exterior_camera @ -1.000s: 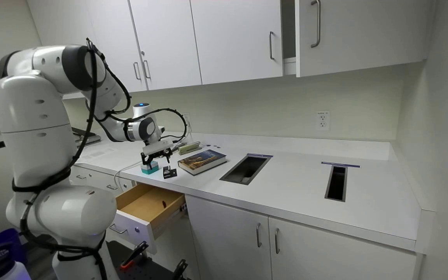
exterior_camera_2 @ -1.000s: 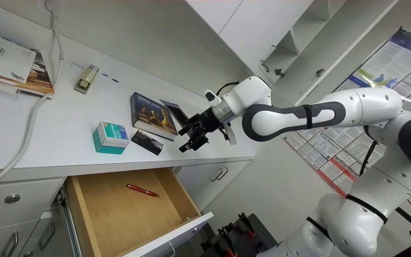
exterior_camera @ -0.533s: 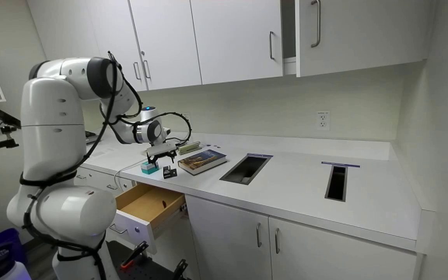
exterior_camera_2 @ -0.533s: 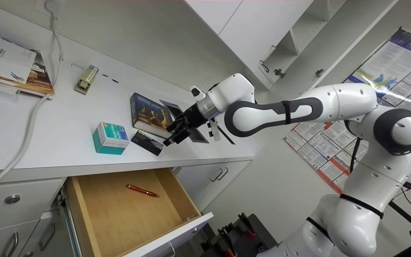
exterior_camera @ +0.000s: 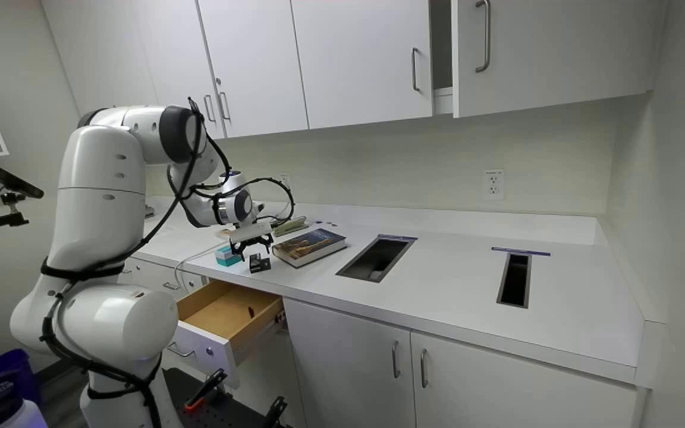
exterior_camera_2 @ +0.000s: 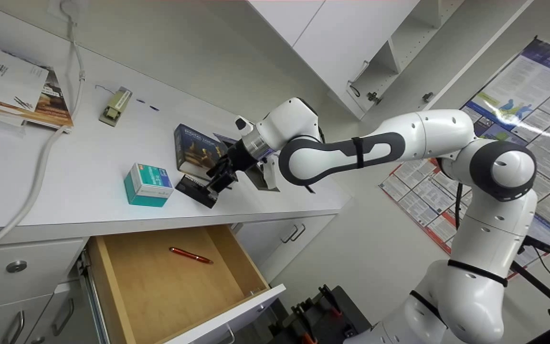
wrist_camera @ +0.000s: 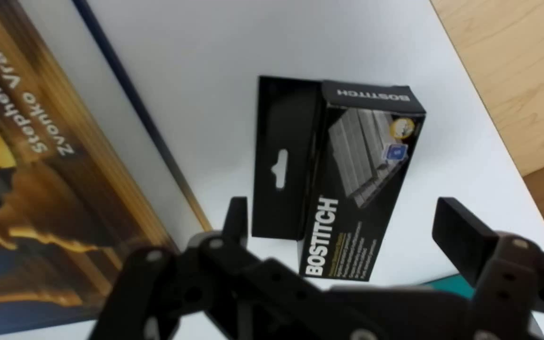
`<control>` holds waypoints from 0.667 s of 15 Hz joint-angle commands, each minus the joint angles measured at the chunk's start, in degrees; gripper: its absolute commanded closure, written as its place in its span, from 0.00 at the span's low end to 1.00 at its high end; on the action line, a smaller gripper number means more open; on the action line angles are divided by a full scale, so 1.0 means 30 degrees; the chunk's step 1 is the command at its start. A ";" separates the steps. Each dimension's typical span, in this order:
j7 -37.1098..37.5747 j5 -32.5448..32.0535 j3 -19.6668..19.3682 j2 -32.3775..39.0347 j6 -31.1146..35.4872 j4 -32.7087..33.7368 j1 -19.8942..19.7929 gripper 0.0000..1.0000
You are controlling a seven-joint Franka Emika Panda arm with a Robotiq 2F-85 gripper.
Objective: Open the right door of the upper cabinet on the far right, move the black box to the right side of the countertop
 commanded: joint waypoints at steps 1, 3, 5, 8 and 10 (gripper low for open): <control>0.0798 -0.0679 0.0193 0.1036 -0.1140 0.1349 0.0075 0.00; 0.0819 -0.0897 0.0127 0.1429 -0.1400 0.1697 0.0202 0.25; 0.0764 -0.1006 0.0150 0.1674 -0.1577 0.1961 0.0215 0.34; 0.0725 -0.0999 0.0185 0.1890 -0.1784 0.2246 0.0197 0.58; 0.0729 -0.0987 0.0184 0.1945 -0.1876 0.2334 0.0199 0.73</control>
